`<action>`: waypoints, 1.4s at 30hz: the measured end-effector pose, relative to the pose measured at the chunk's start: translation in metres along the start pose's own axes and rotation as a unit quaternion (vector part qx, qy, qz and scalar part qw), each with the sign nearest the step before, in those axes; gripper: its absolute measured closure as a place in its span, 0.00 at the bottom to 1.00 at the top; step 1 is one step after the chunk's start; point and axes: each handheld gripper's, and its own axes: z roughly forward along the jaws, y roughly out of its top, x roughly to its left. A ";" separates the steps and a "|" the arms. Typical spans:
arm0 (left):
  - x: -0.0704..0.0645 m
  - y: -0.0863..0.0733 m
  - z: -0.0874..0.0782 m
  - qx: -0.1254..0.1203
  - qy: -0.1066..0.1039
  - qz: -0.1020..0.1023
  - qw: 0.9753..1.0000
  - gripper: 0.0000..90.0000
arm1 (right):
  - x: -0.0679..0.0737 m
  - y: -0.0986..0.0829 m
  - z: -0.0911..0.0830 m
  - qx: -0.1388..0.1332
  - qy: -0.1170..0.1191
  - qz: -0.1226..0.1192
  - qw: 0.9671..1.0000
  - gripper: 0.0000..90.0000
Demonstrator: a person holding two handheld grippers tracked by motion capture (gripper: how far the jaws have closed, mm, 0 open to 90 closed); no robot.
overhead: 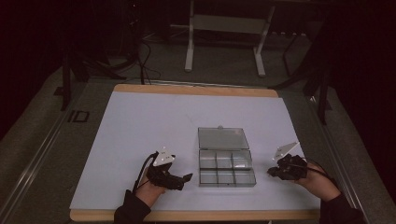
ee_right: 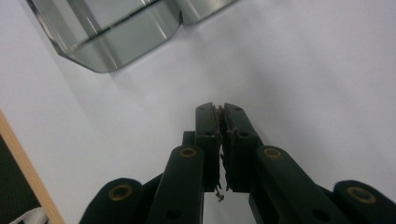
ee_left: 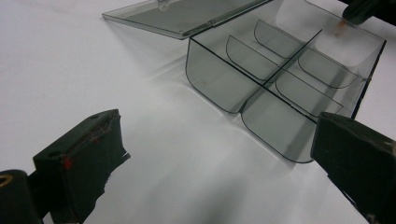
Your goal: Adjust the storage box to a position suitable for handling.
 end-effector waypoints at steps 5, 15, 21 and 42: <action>0.001 0.000 0.000 -0.001 -0.001 -0.002 1.000 0.03 | -0.002 0.005 -0.012 -0.009 -0.004 -0.006 1.000 0.95; 0.001 -0.001 -0.001 -0.002 0.000 -0.004 1.000 0.03 | -0.003 0.019 -0.033 -0.024 -0.011 -0.019 0.999 0.95; 0.001 -0.001 -0.001 -0.002 -0.001 -0.005 1.000 0.03 | -0.003 0.029 -0.044 -0.038 -0.013 -0.029 0.999 0.95; 0.003 -0.002 -0.002 -0.007 -0.003 -0.008 1.000 0.03 | 0.011 0.070 -0.044 -0.079 0.012 -0.097 0.992 0.95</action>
